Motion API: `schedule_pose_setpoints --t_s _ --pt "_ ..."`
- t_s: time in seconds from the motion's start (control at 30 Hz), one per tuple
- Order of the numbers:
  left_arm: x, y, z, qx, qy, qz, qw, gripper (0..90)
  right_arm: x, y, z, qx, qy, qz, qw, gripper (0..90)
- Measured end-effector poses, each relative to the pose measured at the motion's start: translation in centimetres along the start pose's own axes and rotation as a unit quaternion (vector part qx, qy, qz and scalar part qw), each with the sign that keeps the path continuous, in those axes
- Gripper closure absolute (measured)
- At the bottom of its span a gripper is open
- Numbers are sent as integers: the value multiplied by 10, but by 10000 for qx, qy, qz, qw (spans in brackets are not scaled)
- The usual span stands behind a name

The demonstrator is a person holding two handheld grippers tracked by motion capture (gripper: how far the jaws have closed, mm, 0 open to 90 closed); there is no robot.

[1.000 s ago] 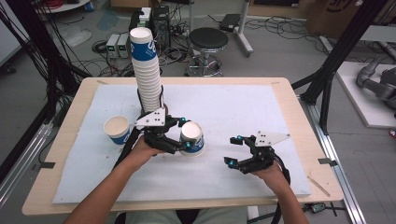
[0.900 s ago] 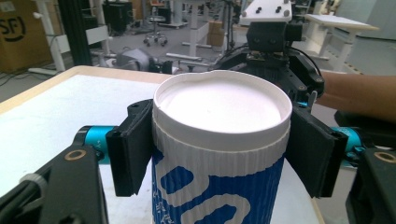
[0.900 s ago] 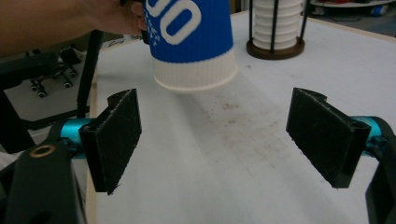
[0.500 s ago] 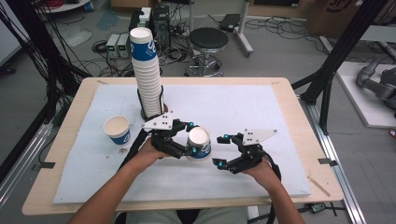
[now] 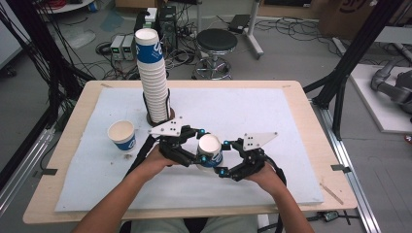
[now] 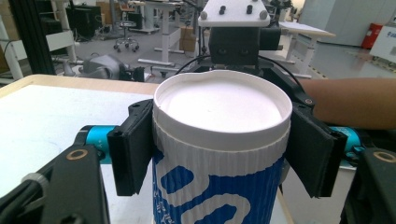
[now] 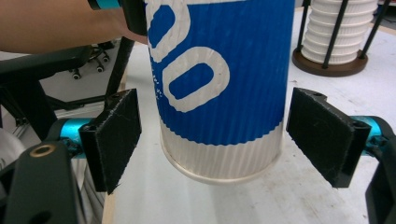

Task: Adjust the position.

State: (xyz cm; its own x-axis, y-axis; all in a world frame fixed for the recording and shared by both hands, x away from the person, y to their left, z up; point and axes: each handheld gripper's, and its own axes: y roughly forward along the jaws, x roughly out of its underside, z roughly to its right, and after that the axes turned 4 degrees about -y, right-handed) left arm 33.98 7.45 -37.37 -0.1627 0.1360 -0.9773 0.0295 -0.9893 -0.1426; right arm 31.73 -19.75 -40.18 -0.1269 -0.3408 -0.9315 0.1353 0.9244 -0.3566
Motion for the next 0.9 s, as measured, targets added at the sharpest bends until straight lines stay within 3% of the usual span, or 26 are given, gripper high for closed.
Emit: schedule_pose_setpoints --t_s 0.4,0.67,0.8,0.87,0.9 --pt "-1 5 2 156 -19 117 9998 300 0 4 0 -70 -20 37 10000 189" --pt "-1 5 2 216 -28 83 9997 314 -1 1 0 -124 -117 -38 9998 298" --pt "0 6 3 112 -93 -14 9999 309 -1 0 0 -120 -122 -195 9997 319" --pt "0 7 5 -76 -68 -54 9999 288 -2 0 1 -126 -106 -258 9995 320" --pt "0 7 6 -170 -121 -87 9997 236 -2 -1 1 -134 -109 -282 9995 323"
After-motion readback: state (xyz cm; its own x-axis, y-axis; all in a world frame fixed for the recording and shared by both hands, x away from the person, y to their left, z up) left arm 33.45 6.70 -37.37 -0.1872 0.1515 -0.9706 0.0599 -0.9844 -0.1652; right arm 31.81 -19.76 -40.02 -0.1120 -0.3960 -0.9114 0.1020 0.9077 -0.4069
